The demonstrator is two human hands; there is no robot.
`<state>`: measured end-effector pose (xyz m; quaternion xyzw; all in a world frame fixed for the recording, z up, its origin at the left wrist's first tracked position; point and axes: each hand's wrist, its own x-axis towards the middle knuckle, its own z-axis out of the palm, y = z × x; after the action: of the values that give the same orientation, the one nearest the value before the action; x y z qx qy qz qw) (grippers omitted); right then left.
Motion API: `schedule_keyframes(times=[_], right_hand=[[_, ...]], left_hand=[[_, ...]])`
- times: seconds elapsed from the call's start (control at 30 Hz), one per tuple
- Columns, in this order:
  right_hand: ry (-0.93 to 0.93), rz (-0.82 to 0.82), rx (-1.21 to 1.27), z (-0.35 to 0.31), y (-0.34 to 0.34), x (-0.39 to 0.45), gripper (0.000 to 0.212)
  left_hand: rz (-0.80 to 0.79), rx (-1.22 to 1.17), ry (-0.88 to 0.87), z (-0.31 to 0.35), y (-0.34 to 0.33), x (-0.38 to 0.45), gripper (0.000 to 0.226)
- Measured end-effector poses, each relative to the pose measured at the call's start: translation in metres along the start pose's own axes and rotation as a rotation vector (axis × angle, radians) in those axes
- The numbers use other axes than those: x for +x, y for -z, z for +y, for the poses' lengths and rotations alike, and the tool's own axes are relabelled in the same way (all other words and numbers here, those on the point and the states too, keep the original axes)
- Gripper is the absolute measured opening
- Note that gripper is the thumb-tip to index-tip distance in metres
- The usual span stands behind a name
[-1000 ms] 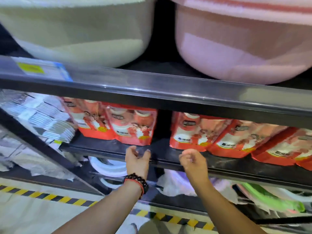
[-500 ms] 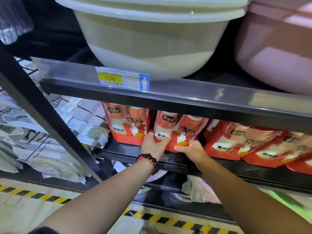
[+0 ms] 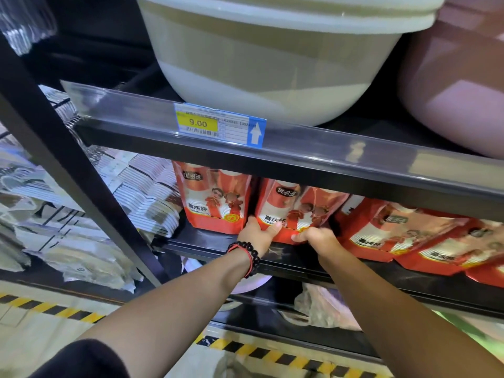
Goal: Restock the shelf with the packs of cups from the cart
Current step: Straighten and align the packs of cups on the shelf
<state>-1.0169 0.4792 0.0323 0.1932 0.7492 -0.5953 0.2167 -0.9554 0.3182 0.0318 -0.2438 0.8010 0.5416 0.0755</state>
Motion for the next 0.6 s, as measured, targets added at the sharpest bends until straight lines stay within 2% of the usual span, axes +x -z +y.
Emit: schedule_keyframes(times=[0.1, 0.2, 0.23, 0.3, 0.4, 0.5, 0.6], right_hand=[[0.055, 0.019, 0.045, 0.006, -0.004, -0.002, 0.042], [0.224, 0.058, 0.037, 0.019, -0.009, -0.009, 0.035], [0.268, 0.078, 0.010, 0.025, -0.011, -0.011, 0.038], [0.321, 0.114, -0.033, 0.038, -0.011, -0.014, 0.046], [0.365, 0.229, -0.051, 0.053, -0.011, -0.026, 0.043], [0.464, 0.289, -0.016, 0.065, -0.016, -0.046, 0.027], [0.565, 0.131, -0.111, 0.071, -0.033, -0.064, 0.033]], left_hand=[[0.024, -0.013, -0.001, -0.003, -0.002, -0.003, 0.084], [0.092, -0.058, 0.033, -0.006, -0.008, -0.011, 0.093], [0.119, -0.088, 0.041, -0.007, -0.010, -0.015, 0.089], [0.153, -0.143, 0.009, -0.012, -0.014, -0.023, 0.066], [0.204, -0.250, -0.010, -0.025, -0.011, -0.034, 0.036], [0.300, -0.339, 0.030, -0.036, 0.004, -0.039, 0.035], [0.442, -0.444, 0.032, -0.042, 0.027, -0.038, 0.033]])
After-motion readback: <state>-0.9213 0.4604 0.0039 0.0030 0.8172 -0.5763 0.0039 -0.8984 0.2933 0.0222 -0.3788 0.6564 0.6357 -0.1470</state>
